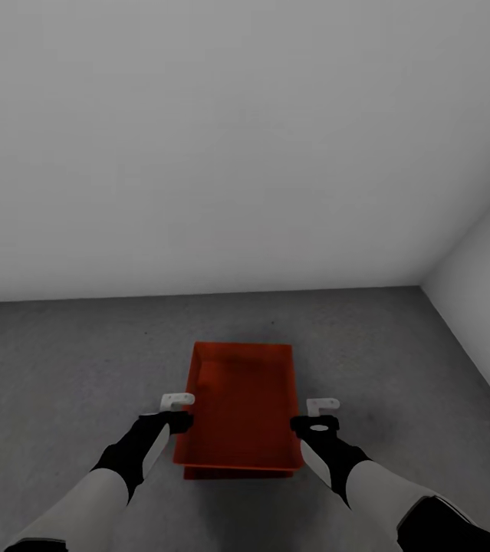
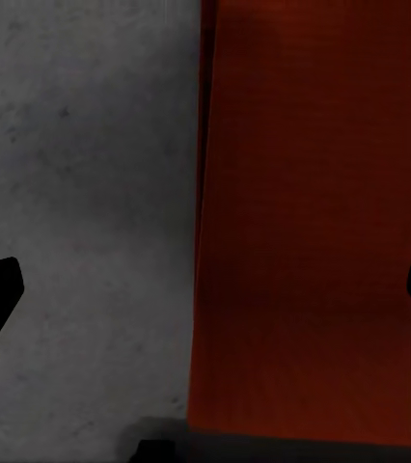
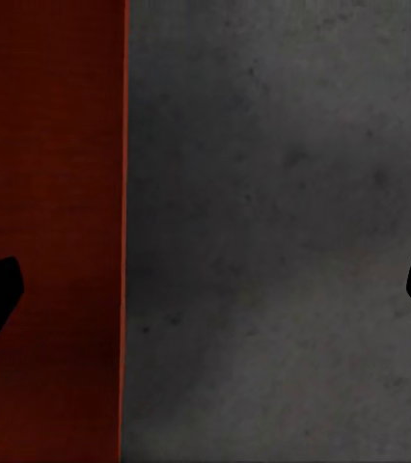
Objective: Move the two storage containers from the living room to the garage. In the garage, place one container on the floor and stack the other container on top of it (either order is fine).
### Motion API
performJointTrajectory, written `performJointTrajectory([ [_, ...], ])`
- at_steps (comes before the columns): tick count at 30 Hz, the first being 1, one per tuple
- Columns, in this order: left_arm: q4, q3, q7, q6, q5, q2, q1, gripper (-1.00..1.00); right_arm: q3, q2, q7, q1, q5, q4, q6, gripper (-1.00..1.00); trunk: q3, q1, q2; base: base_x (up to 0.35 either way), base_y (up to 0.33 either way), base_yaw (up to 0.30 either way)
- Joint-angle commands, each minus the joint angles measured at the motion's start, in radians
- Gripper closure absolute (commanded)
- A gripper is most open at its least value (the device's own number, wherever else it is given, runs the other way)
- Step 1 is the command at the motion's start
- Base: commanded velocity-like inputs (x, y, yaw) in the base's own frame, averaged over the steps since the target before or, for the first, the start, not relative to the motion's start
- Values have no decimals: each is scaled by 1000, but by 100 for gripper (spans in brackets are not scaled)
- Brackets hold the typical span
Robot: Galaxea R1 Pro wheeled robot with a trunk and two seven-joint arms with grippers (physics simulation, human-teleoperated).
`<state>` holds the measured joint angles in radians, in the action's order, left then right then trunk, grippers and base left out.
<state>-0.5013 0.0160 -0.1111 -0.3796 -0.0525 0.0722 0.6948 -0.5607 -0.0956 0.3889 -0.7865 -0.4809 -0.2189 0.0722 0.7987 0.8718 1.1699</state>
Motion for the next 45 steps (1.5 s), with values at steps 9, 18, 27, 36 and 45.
performJointTrajectory([
  [9,-2,2,-6,-5,-6,0,0,-100,-8,1,7,0,-4,-2,8,-100,-42,-35,-63,0,0,0],
  [18,-3,2,-5,-5,-6,0,0,-100,-8,2,8,0,-4,0,8,-100,-84,-69,-126,0,0,0],
  [27,-4,2,-5,-5,-6,0,0,-100,-8,2,8,0,-4,2,8,-100,-126,-104,-189,0,0,0],
  [36,-4,2,-6,-5,-6,0,0,-100,-8,2,8,0,-4,2,8,-100,-169,-138,-252,0,0,0],
  [45,-6,2,-4,-5,-6,0,0,-100,-8,2,8,0,-4,2,8,-100,-201,-161,-294,0,0,0],
])
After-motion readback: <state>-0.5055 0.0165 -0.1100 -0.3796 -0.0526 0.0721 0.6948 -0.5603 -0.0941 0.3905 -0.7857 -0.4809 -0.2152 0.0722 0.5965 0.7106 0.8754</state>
